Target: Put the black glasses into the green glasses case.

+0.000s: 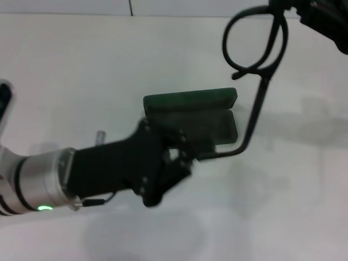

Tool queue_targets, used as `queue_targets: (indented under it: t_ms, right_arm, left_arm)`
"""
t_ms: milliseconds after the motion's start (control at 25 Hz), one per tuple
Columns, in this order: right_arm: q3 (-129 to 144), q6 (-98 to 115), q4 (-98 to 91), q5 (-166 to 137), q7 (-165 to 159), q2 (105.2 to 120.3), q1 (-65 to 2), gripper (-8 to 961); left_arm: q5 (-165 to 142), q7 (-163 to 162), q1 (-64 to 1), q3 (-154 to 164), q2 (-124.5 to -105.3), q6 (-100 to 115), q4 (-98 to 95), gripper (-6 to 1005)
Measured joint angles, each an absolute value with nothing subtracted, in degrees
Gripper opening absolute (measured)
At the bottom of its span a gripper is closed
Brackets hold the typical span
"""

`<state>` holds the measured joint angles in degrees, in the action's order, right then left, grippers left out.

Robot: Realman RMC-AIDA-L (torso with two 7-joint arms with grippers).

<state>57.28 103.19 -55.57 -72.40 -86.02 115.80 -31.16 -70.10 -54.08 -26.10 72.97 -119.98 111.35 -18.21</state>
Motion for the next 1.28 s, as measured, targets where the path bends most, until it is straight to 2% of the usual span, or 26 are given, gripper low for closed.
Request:
queue_targets:
  t_ms: [320,600,1280]
  right_arm:
    - [65.6,94.9,-48.1,-72.5,-79.4,115.77,-36.4,46]
    - [71.2,90.0,-47.4,-74.5,-78.2,115.76,-36.7,47]
    - [75.7,89.3,-47.3,-78.5,-78.7,115.74,-38.3,46]
  left_arm:
    - [-64.5,-51.6,-27.9,81.5,-120.47,111.8,-18.2,38]
    - [-59.2,-51.4,-26.4,82.5,-120.3,111.7,-17.8,38]
    - [-56.2,-54.2,-26.9,82.5,-120.32,106.9,-16.7,38]
